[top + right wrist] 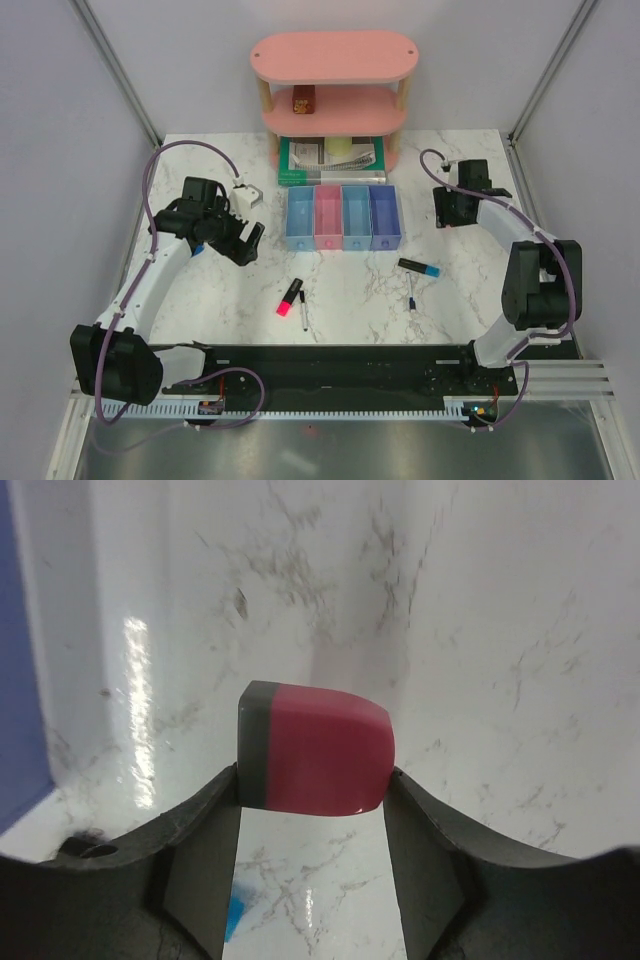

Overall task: Sort the stationery into containers
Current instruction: Pick up the stationery from the center of the board, then place the stationery in the storage box.

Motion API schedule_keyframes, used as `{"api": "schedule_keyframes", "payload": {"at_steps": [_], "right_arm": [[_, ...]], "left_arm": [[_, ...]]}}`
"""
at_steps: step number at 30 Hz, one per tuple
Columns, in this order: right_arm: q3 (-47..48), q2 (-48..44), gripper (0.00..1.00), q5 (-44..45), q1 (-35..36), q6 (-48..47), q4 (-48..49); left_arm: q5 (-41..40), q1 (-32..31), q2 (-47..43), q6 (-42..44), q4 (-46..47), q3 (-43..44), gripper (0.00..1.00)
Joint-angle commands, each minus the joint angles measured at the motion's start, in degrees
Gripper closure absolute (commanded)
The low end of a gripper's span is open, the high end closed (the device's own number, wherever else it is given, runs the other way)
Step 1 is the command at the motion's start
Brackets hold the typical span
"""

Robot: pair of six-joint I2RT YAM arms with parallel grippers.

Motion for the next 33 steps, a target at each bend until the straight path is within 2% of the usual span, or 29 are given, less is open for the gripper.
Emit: {"api": "schedule_keyframes", "payload": {"at_steps": [1,14,23,33], "right_arm": [[8.0,-3.8,0.6,0.1,3.4,-1.6,-1.6],[23.8,6.4,0.58,-2.0,14.3,0.1,-5.3],[26.8,13.4,0.57,-3.1,17.1,-0.7,-5.5],[27.0,16.3,0.55,-2.5,19.7,-1.9,-5.7]], "left_arm": [[3.1,0.2,-1.0,-1.7,1.8,0.1,0.02],[2.9,0.2,-2.6,-1.6,1.7,-1.0,0.02],[2.5,0.2,-3.1,-1.6,1.5,-1.4,0.02],[2.7,0.2,-2.2,-1.7,1.5,-0.7,0.02]]}}
